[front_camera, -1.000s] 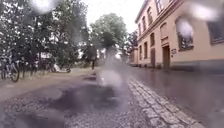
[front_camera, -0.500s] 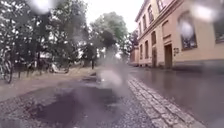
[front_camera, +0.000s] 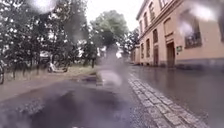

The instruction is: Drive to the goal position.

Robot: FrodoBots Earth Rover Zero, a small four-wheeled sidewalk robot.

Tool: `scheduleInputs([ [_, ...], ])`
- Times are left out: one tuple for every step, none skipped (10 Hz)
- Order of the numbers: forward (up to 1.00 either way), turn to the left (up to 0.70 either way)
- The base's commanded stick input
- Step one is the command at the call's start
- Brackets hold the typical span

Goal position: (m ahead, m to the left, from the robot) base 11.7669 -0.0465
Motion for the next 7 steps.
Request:
scheduleInputs([
  [0.70, 0.00],
  [0.70, 0.00],
  [0.70, 0.00],
  [0.70, 0.00],
  [0.70, 0.00],
  [0.70, 0.00],
  [0.70, 0.00],
])
